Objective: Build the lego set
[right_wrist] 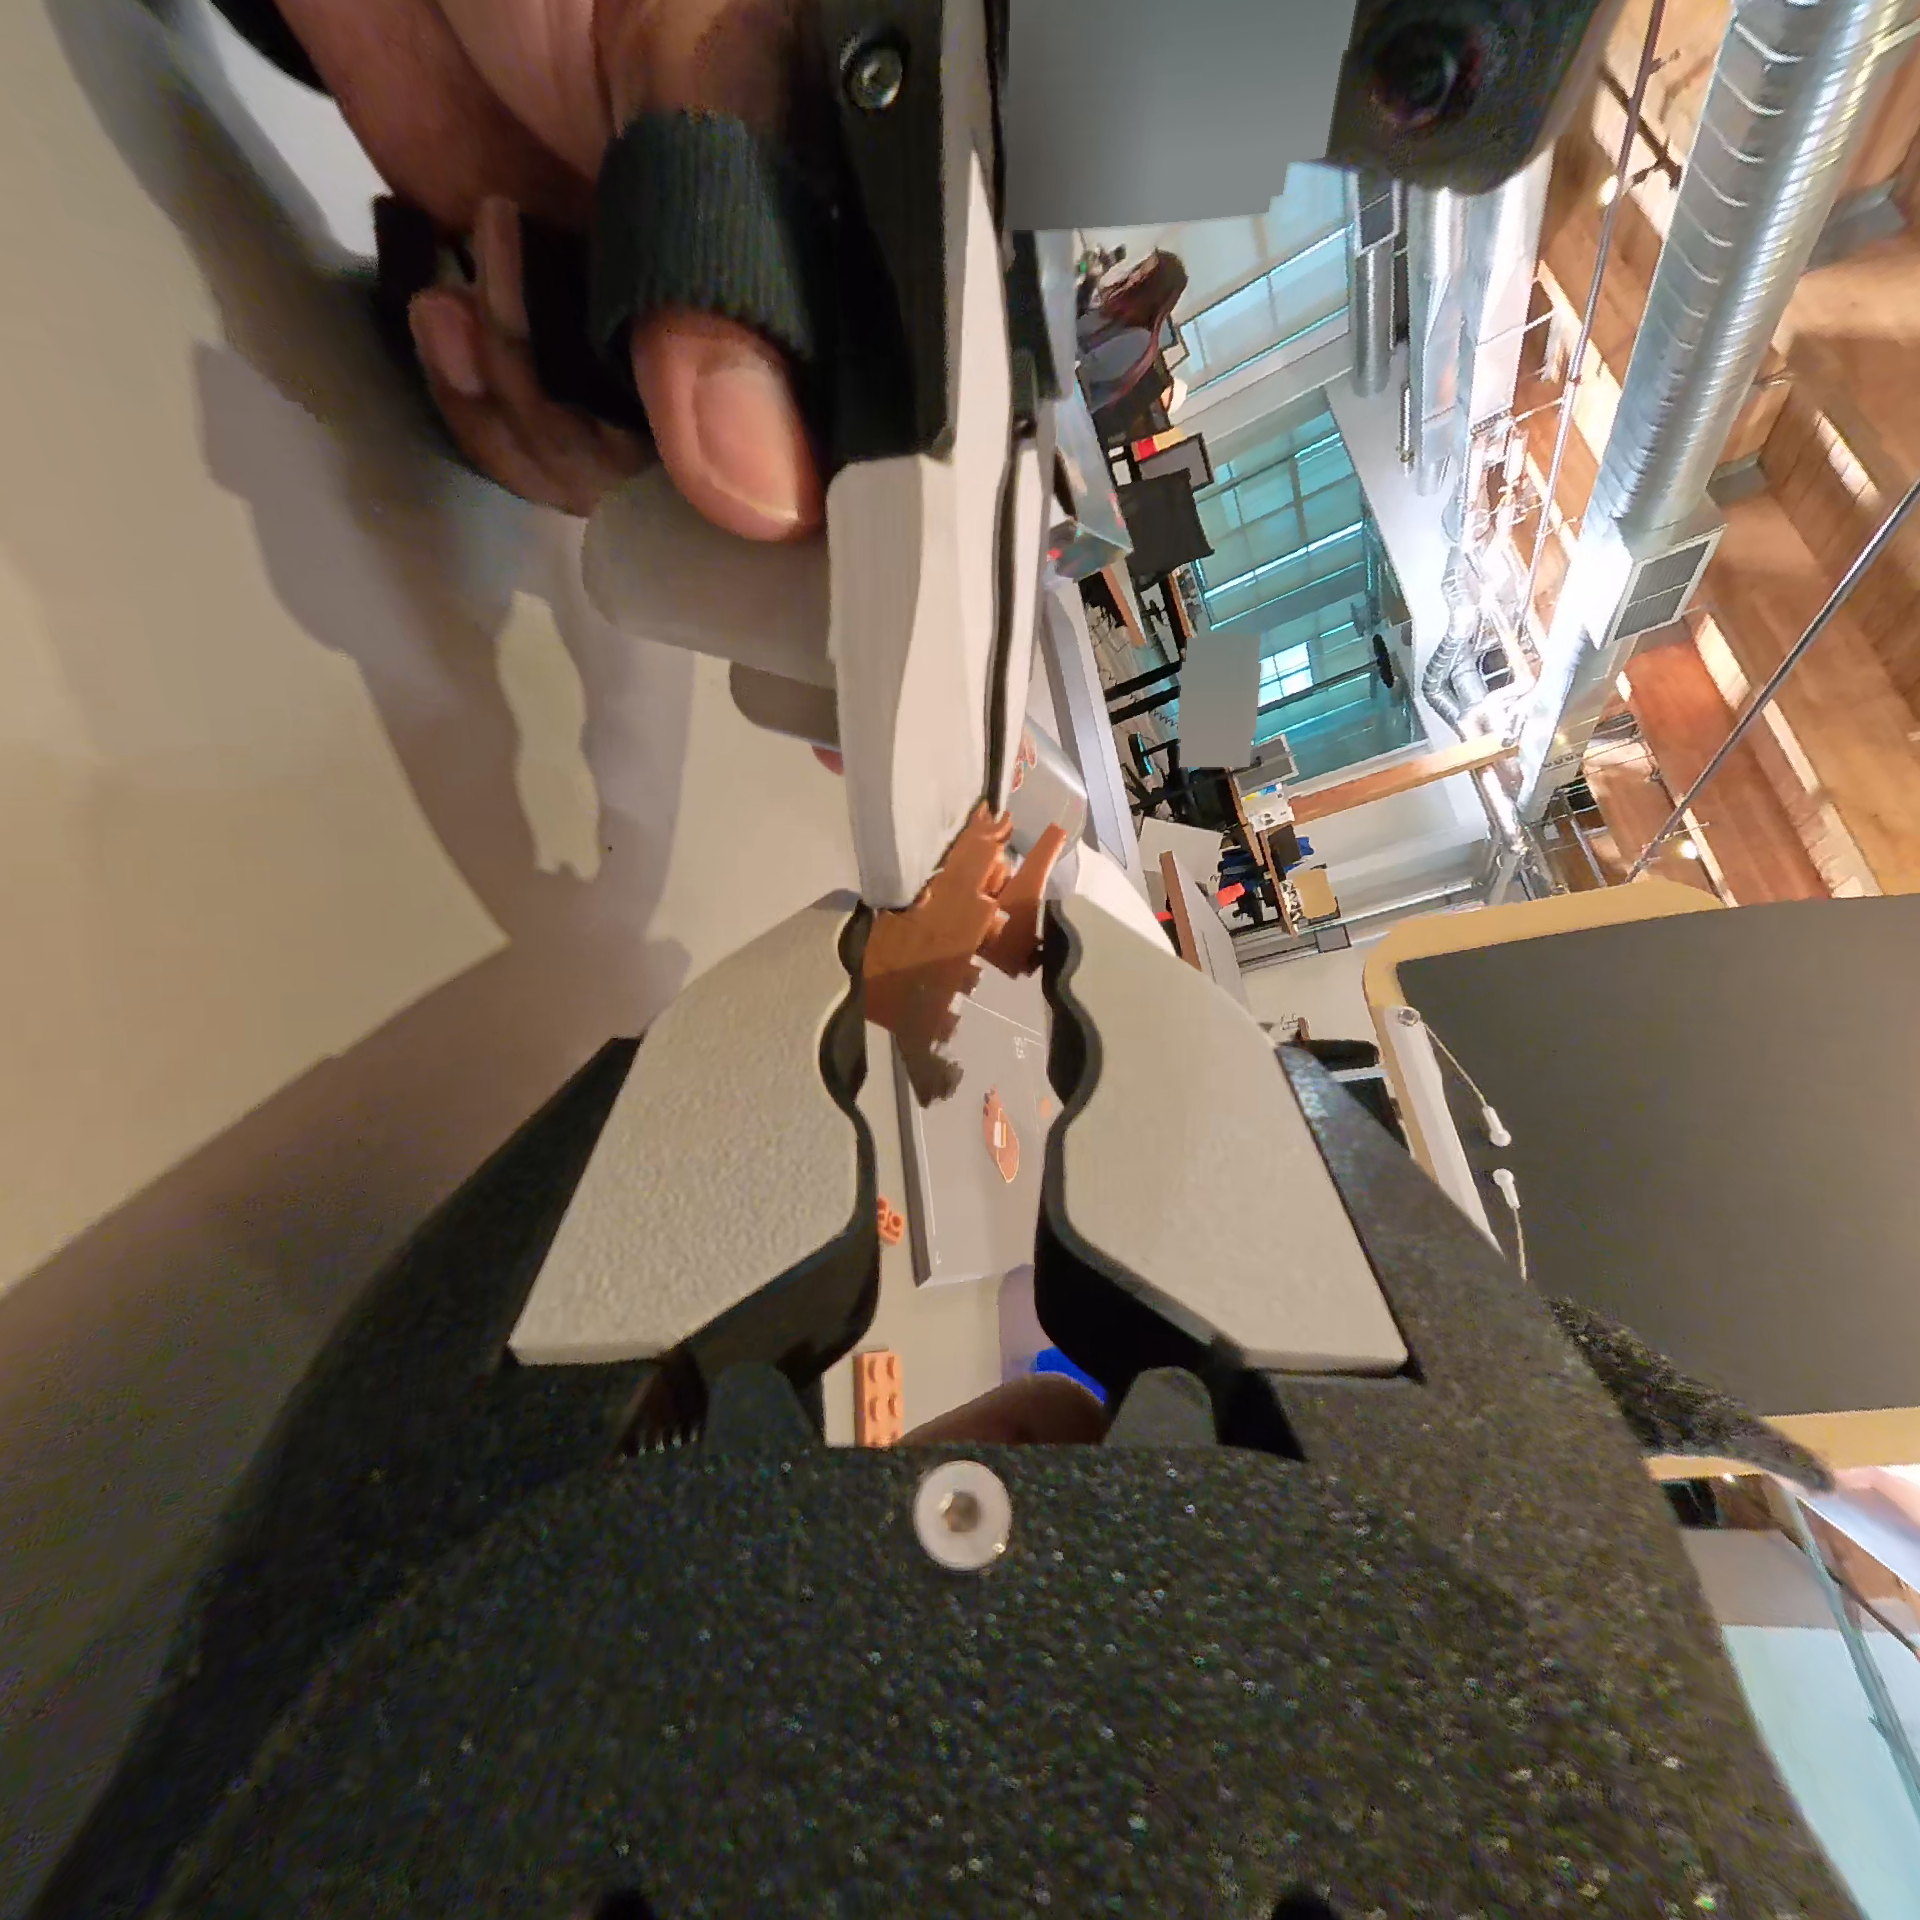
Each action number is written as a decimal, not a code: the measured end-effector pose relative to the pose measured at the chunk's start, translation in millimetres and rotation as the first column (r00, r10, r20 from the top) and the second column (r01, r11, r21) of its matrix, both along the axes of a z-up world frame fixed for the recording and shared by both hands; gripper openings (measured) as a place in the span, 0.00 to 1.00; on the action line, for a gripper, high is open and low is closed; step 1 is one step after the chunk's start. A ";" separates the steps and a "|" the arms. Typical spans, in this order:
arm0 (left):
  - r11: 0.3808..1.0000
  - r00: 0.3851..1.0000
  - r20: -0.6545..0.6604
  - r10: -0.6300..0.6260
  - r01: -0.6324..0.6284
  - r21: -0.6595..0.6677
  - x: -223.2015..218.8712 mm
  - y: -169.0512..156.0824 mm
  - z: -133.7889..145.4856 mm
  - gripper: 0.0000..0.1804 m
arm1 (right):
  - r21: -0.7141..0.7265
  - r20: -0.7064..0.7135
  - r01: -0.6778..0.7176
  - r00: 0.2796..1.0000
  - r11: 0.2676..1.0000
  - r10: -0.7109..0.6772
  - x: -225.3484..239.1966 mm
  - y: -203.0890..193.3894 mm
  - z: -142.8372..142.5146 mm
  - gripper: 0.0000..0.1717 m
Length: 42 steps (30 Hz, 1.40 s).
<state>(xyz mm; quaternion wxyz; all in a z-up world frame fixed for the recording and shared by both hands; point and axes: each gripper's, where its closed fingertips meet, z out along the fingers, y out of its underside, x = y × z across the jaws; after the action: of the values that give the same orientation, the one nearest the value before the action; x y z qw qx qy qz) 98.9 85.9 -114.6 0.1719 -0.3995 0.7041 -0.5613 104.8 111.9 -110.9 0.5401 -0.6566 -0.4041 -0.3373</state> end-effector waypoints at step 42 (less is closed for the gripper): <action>0.999 0.992 0.122 0.016 -0.011 -0.047 5.4 4.5 17.0 0.10 | 0.048 -0.082 0.012 0.997 0.999 -0.008 -2.5 3.4 16.7 0.24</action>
<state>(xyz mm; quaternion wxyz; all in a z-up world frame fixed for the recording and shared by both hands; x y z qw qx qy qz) 104.3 90.4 -97.6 0.2093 -0.3729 0.6764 -0.5996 102.3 115.2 -94.2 0.5703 -0.6585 -0.3700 -0.3228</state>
